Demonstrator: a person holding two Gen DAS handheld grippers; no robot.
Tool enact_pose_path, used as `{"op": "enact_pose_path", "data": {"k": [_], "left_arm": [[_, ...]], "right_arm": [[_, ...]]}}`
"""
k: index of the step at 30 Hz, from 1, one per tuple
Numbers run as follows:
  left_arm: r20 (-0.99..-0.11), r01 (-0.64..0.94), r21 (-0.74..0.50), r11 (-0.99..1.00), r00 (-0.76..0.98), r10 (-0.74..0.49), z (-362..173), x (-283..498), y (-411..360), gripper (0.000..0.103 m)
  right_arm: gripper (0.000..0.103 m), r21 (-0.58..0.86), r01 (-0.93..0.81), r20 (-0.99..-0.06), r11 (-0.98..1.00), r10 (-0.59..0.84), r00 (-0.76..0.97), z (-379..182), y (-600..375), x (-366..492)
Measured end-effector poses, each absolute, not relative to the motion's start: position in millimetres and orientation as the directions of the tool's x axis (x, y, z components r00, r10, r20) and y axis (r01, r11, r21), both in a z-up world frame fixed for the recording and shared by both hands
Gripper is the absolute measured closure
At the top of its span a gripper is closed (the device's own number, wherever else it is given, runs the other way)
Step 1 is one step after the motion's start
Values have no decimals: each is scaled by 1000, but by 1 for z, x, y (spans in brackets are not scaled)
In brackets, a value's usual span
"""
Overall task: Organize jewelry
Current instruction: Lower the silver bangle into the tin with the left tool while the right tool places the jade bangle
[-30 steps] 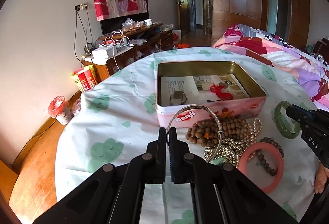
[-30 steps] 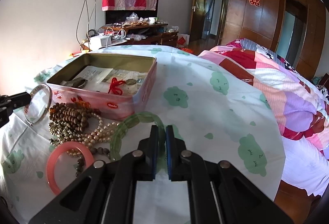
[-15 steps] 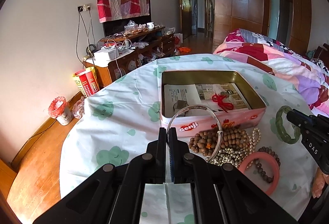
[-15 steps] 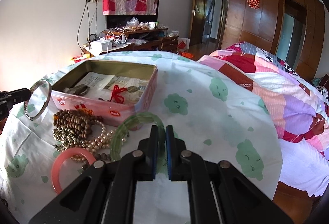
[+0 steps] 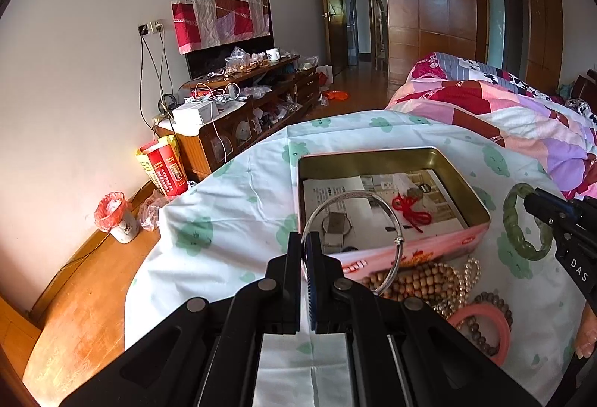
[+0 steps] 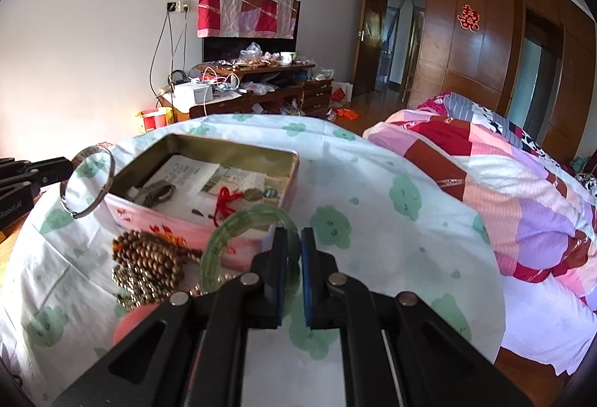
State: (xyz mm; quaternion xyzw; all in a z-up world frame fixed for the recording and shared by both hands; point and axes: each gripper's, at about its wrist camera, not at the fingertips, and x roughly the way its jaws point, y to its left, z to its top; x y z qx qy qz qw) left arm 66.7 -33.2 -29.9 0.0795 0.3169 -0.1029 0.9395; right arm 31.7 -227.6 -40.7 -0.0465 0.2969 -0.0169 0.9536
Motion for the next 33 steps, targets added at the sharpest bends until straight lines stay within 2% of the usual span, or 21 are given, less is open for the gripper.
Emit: {"op": "enact_pose_path", "data": {"k": [33], "left_arm": [[-652,249,175,952,754,-78,-39,137,-57,102]], "right_arm": [[95,-175,-51,-572,983,-60,818,-25,-204,106]]}}
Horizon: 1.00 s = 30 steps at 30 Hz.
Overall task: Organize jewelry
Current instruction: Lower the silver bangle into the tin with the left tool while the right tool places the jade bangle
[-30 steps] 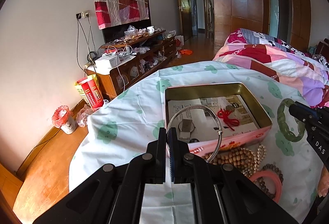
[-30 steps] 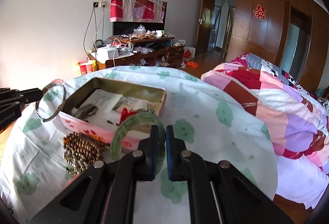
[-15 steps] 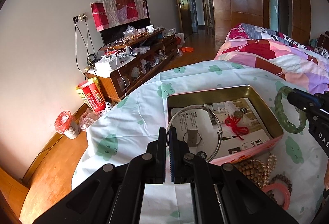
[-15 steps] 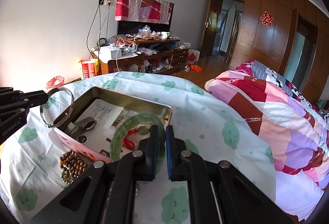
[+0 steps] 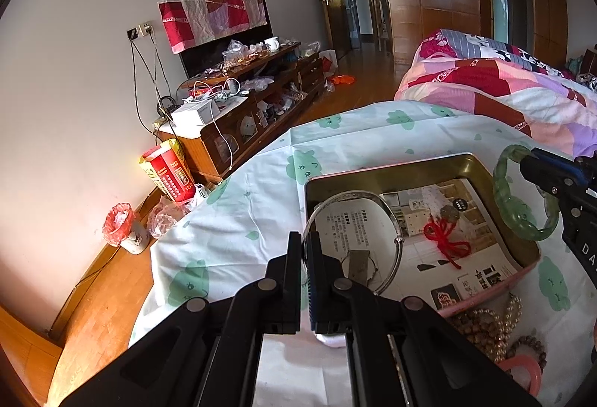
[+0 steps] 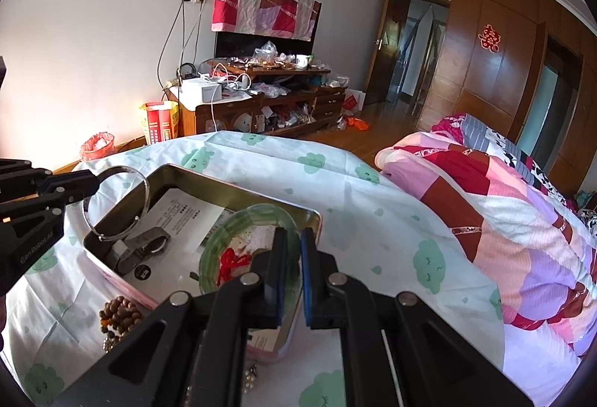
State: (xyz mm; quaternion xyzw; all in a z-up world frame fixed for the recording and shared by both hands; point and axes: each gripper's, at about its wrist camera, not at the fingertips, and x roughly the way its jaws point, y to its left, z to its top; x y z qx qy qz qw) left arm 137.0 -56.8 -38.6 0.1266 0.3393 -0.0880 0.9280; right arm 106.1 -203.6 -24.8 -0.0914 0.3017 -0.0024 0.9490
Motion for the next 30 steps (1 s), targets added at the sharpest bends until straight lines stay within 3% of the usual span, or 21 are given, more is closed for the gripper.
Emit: {"op": "enact_pose_path", "data": {"k": [30], "left_arm": [[-695,275,184,944,715,-73,-56,170,-75,101]], "right_arm": [[95,-220,-72,-642,973,-89,761,-54,-194,136]]}}
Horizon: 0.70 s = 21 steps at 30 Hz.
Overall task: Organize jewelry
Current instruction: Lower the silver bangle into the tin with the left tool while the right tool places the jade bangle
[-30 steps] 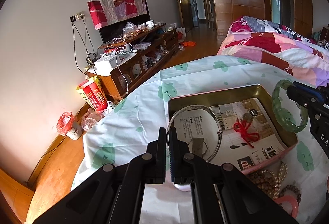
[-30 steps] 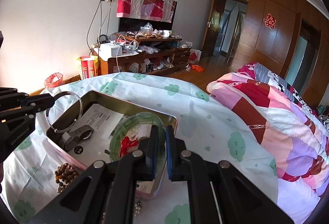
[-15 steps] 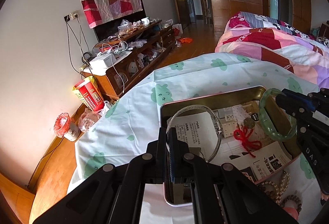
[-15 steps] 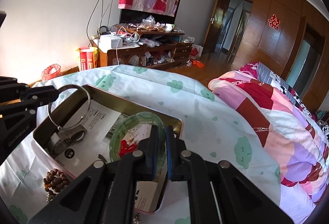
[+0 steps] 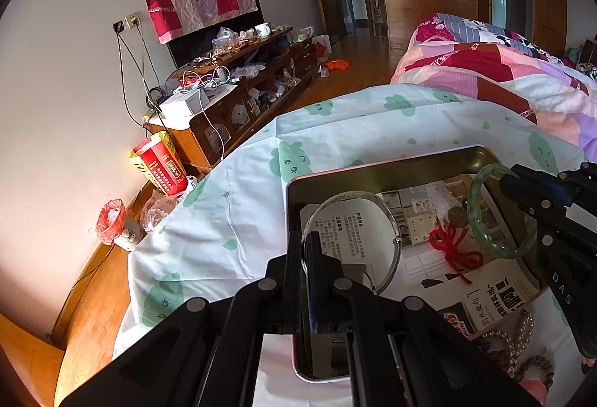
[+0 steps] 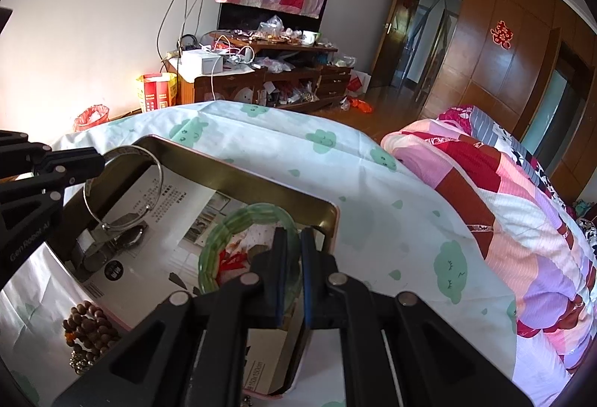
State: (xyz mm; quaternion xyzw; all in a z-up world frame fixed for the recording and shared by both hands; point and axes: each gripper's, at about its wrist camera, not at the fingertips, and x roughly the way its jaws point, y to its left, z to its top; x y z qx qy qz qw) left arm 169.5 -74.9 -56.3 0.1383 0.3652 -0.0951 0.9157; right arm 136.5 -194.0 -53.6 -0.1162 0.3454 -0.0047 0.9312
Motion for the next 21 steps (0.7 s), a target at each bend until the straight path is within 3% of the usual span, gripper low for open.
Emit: {"op": "enact_pose_path", "data": {"k": [18,20,21], "left_arm": [[-660,308,194,931,744,-109,-52,161,-82,99],[-652,294,205,934,752,-94,-49,160,-81,95],[-651,289,207,935,754,-90,-49,159,-80,85]], "right_arm": [[94,-209,-77,-651,975,-80,755,-60,-194,136],[81,-196,-86,-653,977,-65,754,-60,-194,134],[73,-202,-82,-650,976,-71,756,-61,-194,133]]}}
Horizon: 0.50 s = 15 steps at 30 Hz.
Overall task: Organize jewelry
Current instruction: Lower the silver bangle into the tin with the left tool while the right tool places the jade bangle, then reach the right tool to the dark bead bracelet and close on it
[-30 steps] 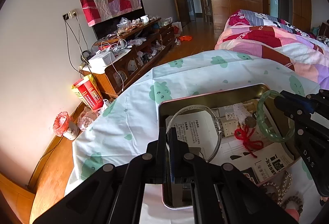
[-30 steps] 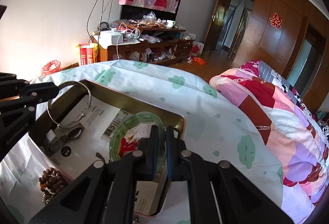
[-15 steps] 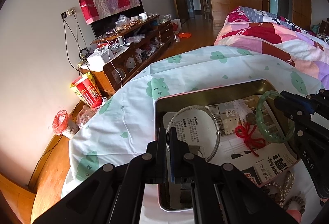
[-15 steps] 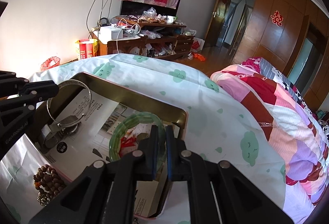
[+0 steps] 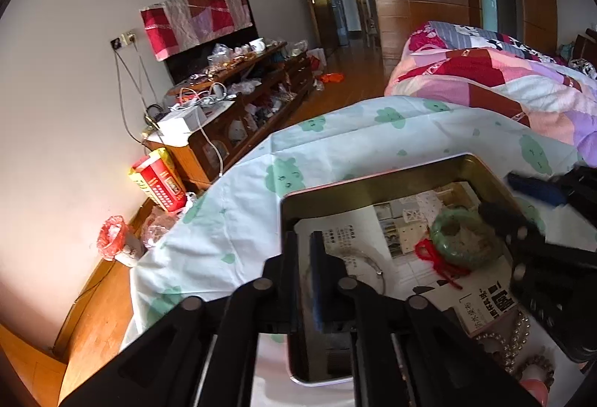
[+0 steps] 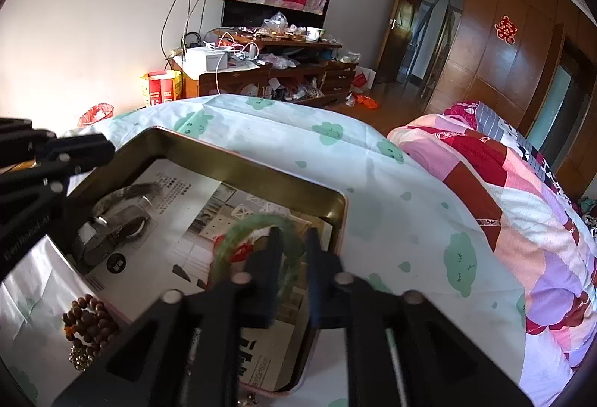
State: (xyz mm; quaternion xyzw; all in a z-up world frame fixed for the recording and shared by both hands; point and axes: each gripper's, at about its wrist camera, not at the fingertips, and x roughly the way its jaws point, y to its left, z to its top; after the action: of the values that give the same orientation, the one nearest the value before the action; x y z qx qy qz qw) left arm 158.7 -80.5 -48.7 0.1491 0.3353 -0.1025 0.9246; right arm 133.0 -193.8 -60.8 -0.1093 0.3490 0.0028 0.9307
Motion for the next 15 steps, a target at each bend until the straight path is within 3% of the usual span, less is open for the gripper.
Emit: {"op": "enact_pose_path", "data": {"k": [1,2,3,4,15], "left_arm": [[-650,284,206,937,755,-86,-49,157,-78,78],[-646,271,205,941,759,-78,-49,155,-75,60],[-640,260,204,944,765,-73,-48,153,-72,43],[-631,250,201,947,773,-70,-48,150,-69,39],[-666,207,131,970,742,-68,-64,107,-37,38]], "right_arm": [[56,-207,-74,-644,975,-79,761,-61,-194,131],[49,-205,-68,-636,976,-80,768,-60,-195,129],[49,-197,-63,-632,978,-78,771,-59,-197,127],[49,-189,-60,-633,980,-74,771,-59,-198,125],[49,-157,-37,-636,987,-72,768,-56,-212,94]]}}
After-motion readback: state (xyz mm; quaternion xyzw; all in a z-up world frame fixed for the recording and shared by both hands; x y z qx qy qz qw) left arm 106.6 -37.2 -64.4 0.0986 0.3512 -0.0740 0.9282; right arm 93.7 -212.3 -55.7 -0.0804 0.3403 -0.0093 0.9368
